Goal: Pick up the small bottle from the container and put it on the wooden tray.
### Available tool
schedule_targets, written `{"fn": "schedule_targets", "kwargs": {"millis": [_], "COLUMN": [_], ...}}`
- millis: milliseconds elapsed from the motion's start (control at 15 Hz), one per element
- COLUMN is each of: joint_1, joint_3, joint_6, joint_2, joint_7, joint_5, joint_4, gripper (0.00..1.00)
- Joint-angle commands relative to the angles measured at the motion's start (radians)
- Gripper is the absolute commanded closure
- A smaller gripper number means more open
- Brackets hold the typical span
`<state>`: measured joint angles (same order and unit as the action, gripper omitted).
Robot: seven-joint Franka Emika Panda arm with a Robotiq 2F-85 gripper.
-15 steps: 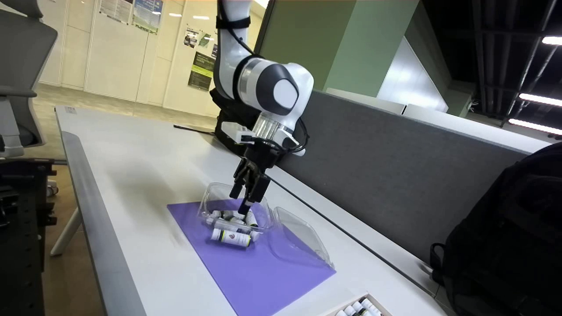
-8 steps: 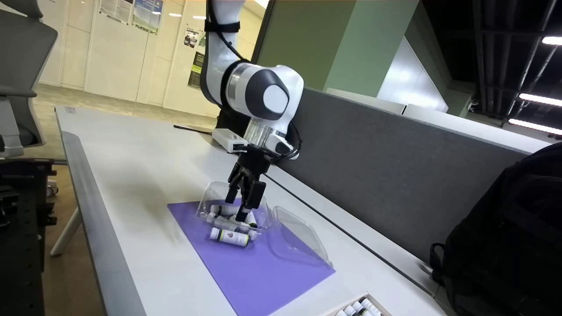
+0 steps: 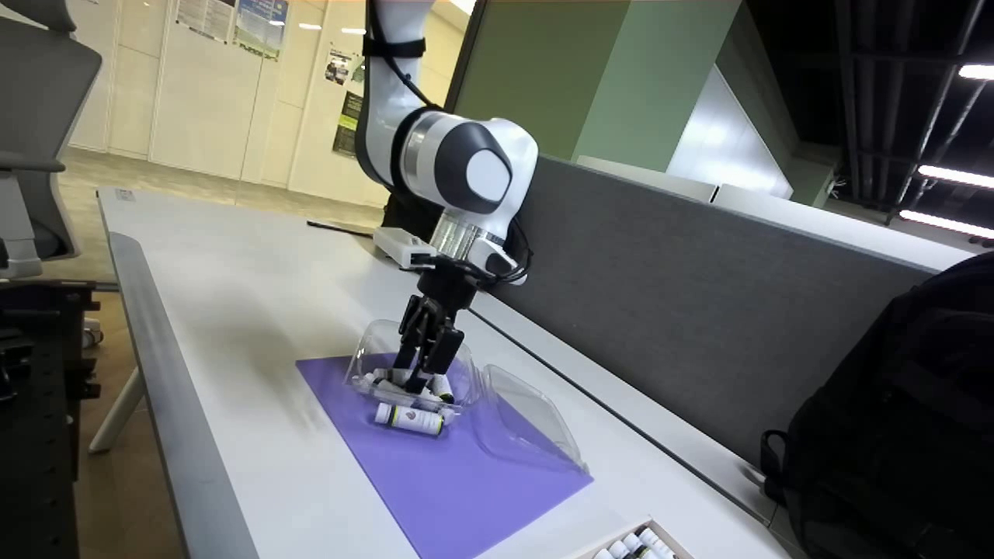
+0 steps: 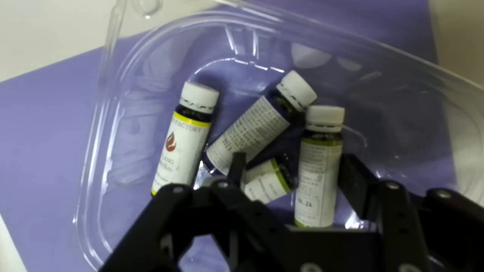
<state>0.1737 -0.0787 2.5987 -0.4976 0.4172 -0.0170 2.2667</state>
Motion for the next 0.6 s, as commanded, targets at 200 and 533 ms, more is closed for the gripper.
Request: {"fn": "schedule_targets", "kwargs": {"millis": [200, 533], "joint_1": [-0.007, -0.019], "joint_3": [0.008, 0.021], "joint_6": [-0.024, -0.052], "joint_2": [0.003, 0.019], "joint_7": [-0.003, -0.022], "joint_5": [-0.007, -0.021], "joint_4": [-0.001, -0.002], "gripper": [0.88, 0.93]}}
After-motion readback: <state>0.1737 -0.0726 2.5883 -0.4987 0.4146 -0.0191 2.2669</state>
